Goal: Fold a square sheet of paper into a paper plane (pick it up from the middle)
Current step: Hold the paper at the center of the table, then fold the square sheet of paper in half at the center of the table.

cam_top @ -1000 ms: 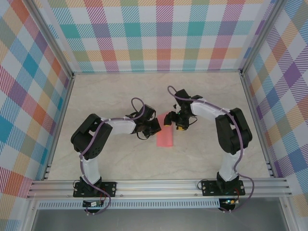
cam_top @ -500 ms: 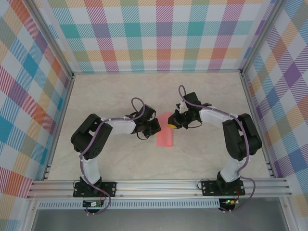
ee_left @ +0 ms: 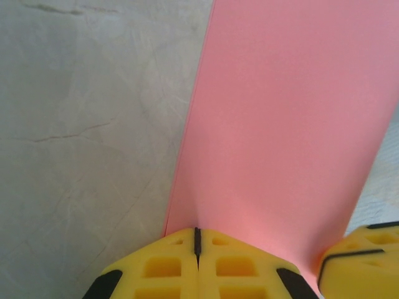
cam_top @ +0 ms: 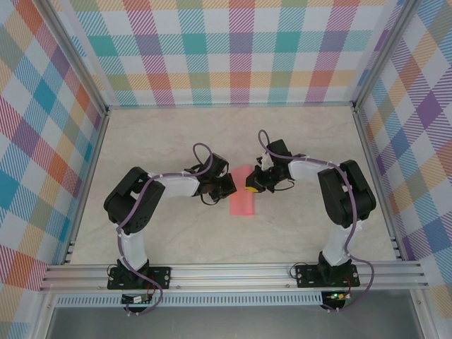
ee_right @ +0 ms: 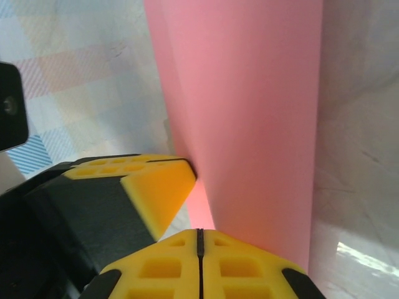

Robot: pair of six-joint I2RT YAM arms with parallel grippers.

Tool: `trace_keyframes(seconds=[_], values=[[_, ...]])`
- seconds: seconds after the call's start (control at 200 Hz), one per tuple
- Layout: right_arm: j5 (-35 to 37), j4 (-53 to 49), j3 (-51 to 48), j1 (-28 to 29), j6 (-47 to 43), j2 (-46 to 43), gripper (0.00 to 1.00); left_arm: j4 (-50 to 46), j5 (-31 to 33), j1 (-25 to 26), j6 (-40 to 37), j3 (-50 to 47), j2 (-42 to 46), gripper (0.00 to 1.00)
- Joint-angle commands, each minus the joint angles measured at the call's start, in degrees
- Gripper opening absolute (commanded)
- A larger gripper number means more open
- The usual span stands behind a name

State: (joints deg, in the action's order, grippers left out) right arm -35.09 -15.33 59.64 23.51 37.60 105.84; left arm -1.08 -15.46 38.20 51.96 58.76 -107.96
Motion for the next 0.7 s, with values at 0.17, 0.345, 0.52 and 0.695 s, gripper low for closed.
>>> trace_keyframes(seconds=[0.17,0.345,0.52,0.695], values=[[2.6,-0.7,-3.0,-0.5,-5.5,0.7,0.08,-2.7,0.9,0.8,-0.9,-1.3,-1.0,0.00],[2.7,1.8,-5.8,-1.3,-7.0,0.8,0.09,-2.7,0.7,0.8,-1.1,-1.5,-1.0,0.00],[4.0,3.8,-8.4,-1.4,-9.1,1.5,0.09,-2.6,0.5,0.8,-1.1,-1.6,-1.2,0.00],[1.4,5.7,-8.4,-1.4,-8.9,-0.1,0.10,-2.8,0.5,0.8,-1.2,-1.6,-1.2,0.00]])
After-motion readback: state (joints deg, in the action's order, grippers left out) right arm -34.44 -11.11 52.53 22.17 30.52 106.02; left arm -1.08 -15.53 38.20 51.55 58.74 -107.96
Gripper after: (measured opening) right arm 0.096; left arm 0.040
